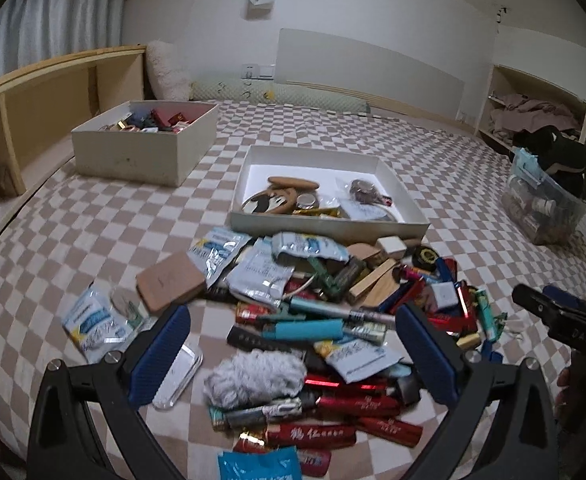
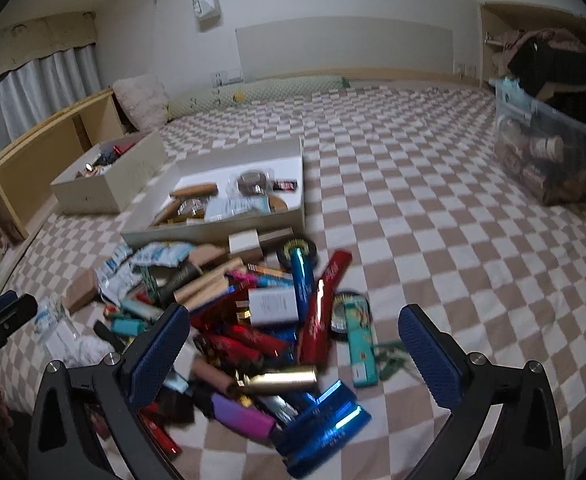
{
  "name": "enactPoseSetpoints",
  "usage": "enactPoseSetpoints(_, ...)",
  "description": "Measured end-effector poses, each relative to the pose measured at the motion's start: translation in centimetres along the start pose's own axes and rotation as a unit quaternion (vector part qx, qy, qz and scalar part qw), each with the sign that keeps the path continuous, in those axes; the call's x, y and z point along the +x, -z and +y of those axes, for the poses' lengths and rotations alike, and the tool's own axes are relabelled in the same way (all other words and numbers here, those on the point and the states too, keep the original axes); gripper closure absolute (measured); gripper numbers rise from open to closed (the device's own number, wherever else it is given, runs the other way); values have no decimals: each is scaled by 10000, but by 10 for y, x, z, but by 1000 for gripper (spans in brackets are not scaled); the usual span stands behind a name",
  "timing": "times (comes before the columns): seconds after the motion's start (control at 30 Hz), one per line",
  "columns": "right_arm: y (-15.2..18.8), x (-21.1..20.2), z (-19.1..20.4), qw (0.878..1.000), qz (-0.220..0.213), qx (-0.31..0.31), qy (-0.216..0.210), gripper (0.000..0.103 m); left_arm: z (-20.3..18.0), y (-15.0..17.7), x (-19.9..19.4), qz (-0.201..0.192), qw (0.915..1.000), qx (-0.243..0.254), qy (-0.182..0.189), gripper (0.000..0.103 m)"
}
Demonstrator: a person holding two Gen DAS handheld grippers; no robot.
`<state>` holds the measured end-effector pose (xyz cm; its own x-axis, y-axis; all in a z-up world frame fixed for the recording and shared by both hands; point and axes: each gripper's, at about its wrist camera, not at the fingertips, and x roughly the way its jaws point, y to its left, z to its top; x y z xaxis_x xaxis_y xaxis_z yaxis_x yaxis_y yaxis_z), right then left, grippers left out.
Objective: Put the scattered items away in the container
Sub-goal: 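Move the left tool to the blue sachet while the right tool approaches the blue lighters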
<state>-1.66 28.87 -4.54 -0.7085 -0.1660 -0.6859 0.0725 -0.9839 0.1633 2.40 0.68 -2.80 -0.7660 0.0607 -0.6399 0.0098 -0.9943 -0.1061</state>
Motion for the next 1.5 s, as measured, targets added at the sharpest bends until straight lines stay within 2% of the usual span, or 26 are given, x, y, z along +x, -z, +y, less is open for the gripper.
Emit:
enactPoseSetpoints(0.1,13,7,-7,9991,221,272,-245,0,5,14,0,67,9999,-56,-72,0)
enactPoseSetpoints(0.27,30,10,-9,9991,258,290,-176,0,10,40,0,258,9991,29,-346,0)
enactPoseSetpoints(0.4,37,12,-13,9983,280,434,-253,0,13,65,8,570,9973,108,-461,0)
enactPoseSetpoints(0.5,40,15,-14,9985,303,396,-224,0,17,79,14,799,9957,-55,-455,0)
enactPoseSetpoints(0.6,41,16,-14,9989,310,300,-201,0,15,86,13,805,9954,-43,-514,0)
enactPoseSetpoints(0.77,42,16,-13,9992,375,-56,-153,0,14,93,15,885,9949,5,-488,0)
enactPoseSetpoints(0.9,44,18,-16,9972,647,-322,-181,0,18,99,16,1023,9937,-70,-458,0)
enactPoseSetpoints(1.07,46,18,-28,9956,656,-611,-259,0,23,110,19,1198,9919,-244,-345,0)
enactPoseSetpoints(1.17,48,22,-30,9912,750,-1070,-225,0,28,114,24,1328,9898,-440,-254,0)
enactPoseSetpoints(1.27,54,26,-30,9814,749,-1761,-150,0,31,115,25,1298,9898,-552,-209,2)
enactPoseSetpoints(1.33,57,30,-33,9751,812,-2049,-243,0,31,117,25,1281,9900,-544,-225,2)
enactPoseSetpoints(1.5,61,39,-39,9689,1019,-2106,-813,0,29,118,24,1320,9898,-484,-242,3)
